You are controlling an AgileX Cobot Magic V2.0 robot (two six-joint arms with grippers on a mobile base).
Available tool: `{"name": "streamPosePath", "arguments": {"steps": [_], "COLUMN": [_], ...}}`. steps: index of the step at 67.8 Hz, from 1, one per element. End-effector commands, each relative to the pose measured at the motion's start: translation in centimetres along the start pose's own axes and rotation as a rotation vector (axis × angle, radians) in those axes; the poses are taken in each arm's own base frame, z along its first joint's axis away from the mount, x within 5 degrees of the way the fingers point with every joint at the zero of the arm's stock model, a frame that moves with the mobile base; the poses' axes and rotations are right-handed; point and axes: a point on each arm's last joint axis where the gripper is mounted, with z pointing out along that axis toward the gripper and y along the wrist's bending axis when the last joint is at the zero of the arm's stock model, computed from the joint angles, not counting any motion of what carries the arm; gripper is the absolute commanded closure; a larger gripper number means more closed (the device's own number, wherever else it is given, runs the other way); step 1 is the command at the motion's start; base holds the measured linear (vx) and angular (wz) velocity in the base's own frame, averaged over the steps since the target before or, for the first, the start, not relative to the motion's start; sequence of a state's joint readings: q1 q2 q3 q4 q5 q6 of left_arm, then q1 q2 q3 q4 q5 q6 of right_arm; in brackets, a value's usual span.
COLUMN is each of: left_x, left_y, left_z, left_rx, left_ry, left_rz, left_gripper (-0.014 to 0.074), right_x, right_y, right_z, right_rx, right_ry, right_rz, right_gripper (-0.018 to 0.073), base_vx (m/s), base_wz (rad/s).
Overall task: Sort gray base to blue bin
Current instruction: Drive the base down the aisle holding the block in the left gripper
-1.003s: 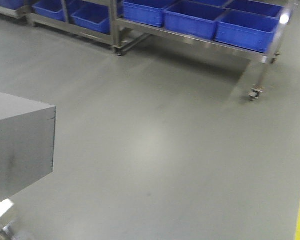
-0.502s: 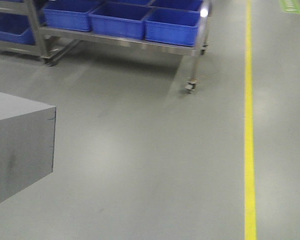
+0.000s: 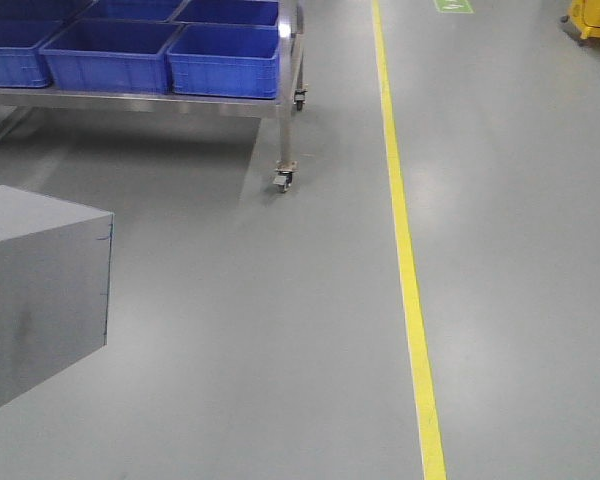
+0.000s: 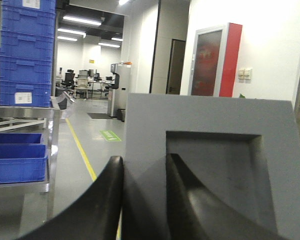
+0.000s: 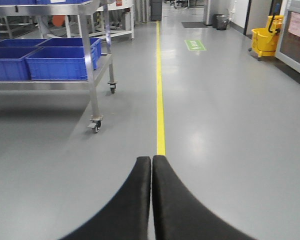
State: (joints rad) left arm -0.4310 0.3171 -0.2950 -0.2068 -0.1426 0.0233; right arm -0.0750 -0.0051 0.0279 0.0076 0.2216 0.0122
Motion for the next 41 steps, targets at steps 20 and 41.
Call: {"name": "streamPosePath", "arguments": {"steps": [20, 41], "left_x": [-1.96, -1.96], "left_y": [-0.19, -0.19], "left_z": [0.07, 0.07], "left_rx": [0.007, 0.007], "left_ry": [-0.130, -0.130], "left_rz": [-0.019, -0.019], "left_gripper": [0.0604, 0.0604], "right_x": [-0.53, -0.53], "right_y": [-0.04, -0.04], "right_z": [0.13, 0.13], "right_rx": [0.006, 0.006], "right_ry": [-0.054, -0.054], "right_rz": [-0.019, -0.019], "right_gripper": [0.0564, 0.0564], "base_vx": [0.24, 0.31], "base_wz": [-0.07, 0.12]}}
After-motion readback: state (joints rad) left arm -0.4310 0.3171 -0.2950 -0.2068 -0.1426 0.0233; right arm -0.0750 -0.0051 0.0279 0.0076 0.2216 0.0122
